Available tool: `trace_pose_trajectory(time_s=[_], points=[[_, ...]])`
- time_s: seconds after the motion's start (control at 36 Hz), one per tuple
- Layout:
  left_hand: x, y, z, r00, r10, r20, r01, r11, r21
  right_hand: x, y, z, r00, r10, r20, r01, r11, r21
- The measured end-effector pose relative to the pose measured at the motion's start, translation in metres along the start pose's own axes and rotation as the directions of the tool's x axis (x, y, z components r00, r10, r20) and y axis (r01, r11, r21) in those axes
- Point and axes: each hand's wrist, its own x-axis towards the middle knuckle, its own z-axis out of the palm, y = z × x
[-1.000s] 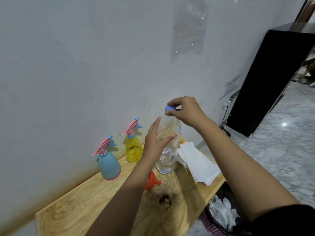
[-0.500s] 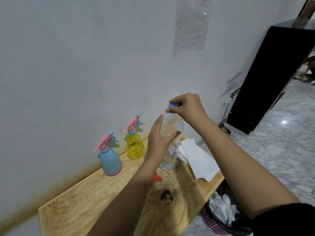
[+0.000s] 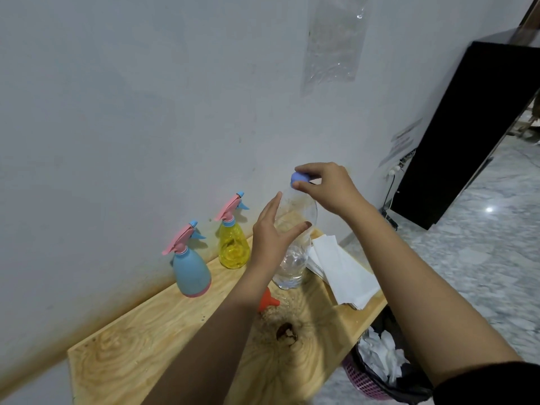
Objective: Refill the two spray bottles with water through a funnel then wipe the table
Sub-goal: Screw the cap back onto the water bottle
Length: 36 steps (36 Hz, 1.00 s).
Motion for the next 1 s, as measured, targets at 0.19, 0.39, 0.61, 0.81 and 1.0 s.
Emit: trace_pose_trajectory(time_s=[0.19, 0.39, 0.61, 0.81, 1.0], points=[[0.0, 0.0, 0.002, 1.0, 0.011, -0.006, -0.011, 0.999, 0.035, -0.002, 0.007, 0.007, 0.995, 0.064, -0.081, -0.045, 0.977, 0.208], [-0.005, 0.0, 0.007, 0.999, 0.03, -0.016, -0.029, 0.997, 0.079, -0.008, 0.005, 0.025, 0.963, 0.064, -0.262, -0.002, 0.973, 0.23], [-0.01, -0.008, 0.001, 0.972, 0.071, 0.226, -0.122, 0.968, 0.219, -0.014, 0.023, 0.027, 0.983, 0.021, -0.185, 0.038, 0.949, 0.312], [-0.03, -0.06, -0.034, 0.927, -0.147, 0.345, -0.06, 0.85, 0.523, -0.032, 0.053, 0.042, 0.999, 0.036, -0.034, -0.021, 0.933, 0.36], [-0.049, -0.121, -0.049, 0.719, -0.365, 0.592, -0.293, 0.613, 0.734, -0.055, 0.106, 0.077, 0.968, 0.14, 0.21, -0.22, 0.874, 0.433]])
